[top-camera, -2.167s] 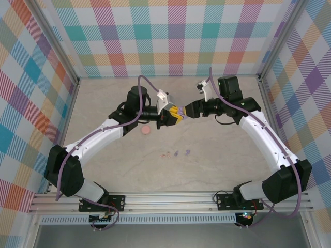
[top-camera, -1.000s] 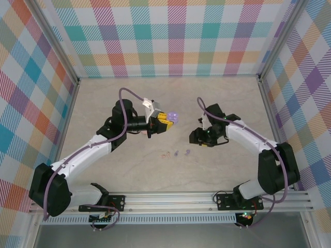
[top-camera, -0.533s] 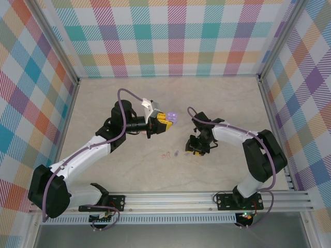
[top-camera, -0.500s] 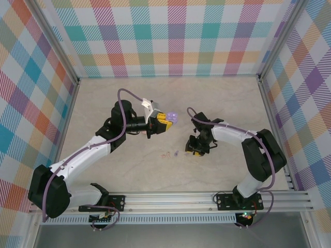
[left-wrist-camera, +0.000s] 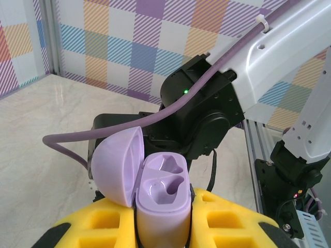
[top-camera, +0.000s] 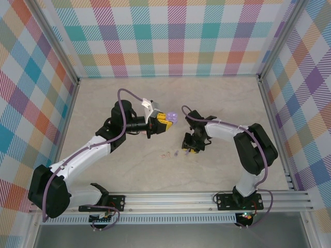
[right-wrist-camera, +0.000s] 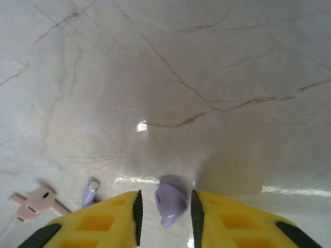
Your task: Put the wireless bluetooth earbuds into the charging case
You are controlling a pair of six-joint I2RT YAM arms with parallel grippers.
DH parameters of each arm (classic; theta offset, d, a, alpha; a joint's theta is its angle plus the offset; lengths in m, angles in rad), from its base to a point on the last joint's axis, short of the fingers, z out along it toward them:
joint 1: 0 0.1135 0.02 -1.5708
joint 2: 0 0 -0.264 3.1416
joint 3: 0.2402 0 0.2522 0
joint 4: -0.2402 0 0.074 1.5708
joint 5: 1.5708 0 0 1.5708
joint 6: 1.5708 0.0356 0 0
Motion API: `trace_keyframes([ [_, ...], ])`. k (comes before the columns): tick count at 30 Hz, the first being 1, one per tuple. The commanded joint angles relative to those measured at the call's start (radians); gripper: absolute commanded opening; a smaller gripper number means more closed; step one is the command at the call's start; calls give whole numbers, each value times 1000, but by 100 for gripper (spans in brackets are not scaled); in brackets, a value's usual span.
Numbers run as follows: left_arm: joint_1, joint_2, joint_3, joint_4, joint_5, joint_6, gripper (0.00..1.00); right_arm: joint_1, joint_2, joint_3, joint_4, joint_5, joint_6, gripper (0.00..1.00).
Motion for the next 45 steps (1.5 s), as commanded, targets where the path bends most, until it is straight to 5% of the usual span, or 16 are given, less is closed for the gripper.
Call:
trace_keyframes([
  [1, -5, -29, -12, 17, 4, 8, 10, 15, 26, 42, -48, 39, 3, 33],
  [12, -4, -43, -15, -1, -4, 20, 10, 66, 115, 158, -150, 80, -118, 27],
  [22, -5, -54, -20, -3, -11, 20, 10, 90, 122, 213, -233, 102, -199, 37],
  [45, -5, -71, -29, -11, -5, 27, 10, 139, 182, 243, -237, 179, -98, 35],
])
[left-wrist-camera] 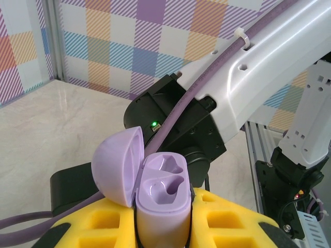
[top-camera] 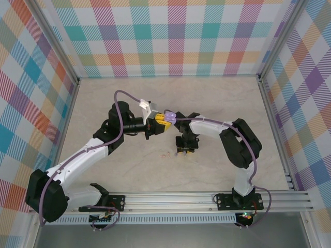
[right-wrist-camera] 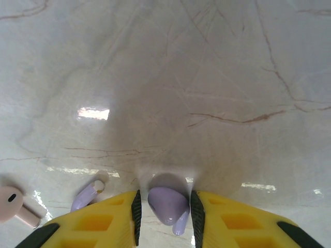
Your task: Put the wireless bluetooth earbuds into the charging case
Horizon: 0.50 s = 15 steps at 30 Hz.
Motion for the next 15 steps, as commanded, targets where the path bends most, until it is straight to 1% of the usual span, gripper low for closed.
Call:
trace_keyframes([
  [1, -5, -25, -11, -3, 5, 24, 10, 7, 23, 26, -17, 31, 31, 35],
  [5, -5, -25, -10, -2, 7, 24, 10, 7, 26, 24, -15, 40, 38, 33],
  [15, -5, -23, -10, -2, 10, 26, 10, 7, 46, 20, 4, 37, 44, 33],
])
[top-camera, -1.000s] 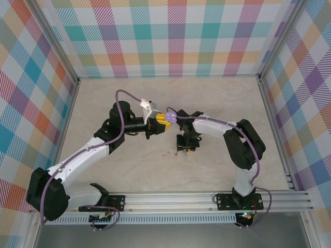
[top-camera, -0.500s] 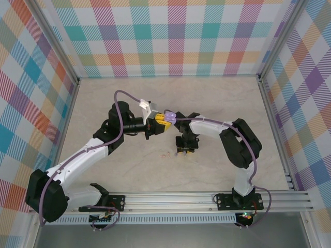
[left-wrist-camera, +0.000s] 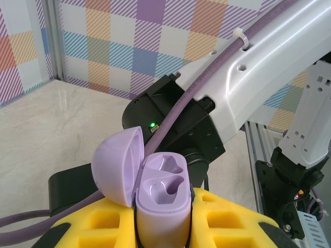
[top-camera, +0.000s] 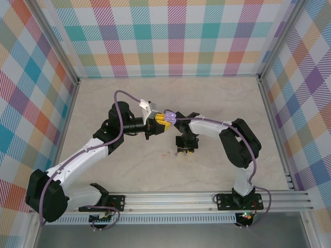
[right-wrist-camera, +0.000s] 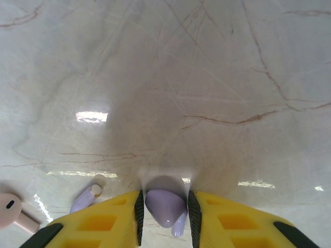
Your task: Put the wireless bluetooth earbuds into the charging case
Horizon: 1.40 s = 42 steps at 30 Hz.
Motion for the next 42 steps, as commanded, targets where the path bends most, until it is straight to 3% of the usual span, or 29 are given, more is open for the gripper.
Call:
trace_keyframes([
  [1, -5, -24, -11, -3, 11, 25, 10, 7, 41, 12, 11, 26, 19, 33],
  [9, -5, -23, -8, -5, 13, 26, 10, 7, 43, 3, 24, 57, 10, 23],
  [20, -5, -24, -26, -14, 0, 22, 10, -37, -23, -65, 105, 60, -74, 20],
  [34, -10, -12, -137, 95, -41, 22, 10, -102, -258, -242, 280, 75, -206, 19],
  [42, -15, 4, -147, 118, -54, 21, 10, -102, -475, -317, 348, 109, -243, 19],
])
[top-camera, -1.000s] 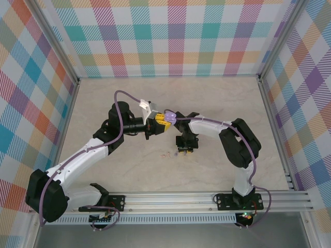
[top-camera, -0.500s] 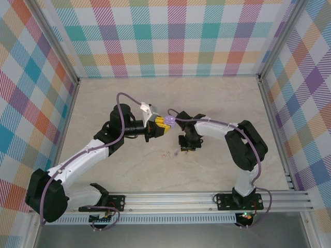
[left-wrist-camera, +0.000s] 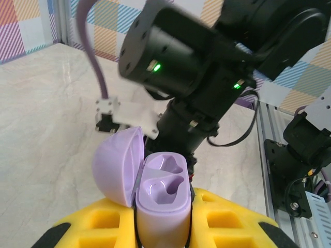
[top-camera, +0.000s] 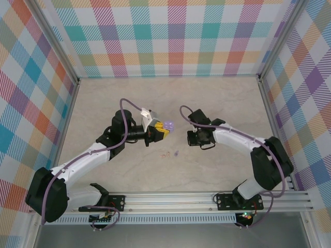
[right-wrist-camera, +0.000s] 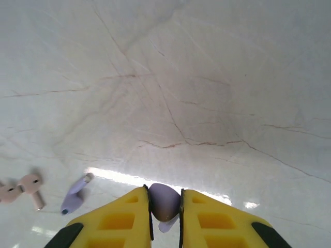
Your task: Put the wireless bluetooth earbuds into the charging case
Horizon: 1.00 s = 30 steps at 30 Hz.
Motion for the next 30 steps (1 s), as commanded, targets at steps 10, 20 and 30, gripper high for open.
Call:
trace_keyframes([
  [10, -20, 35, -4, 100, -25, 0, 10, 3, -282, 19, 57, 10, -91, 20],
  [20, -31, 65, 16, 103, -31, -12, 10, 5, -362, 110, 48, -51, -118, 20],
  [30, -38, 109, 43, 99, -42, -28, 10, 5, -366, 133, 59, -151, -122, 20],
])
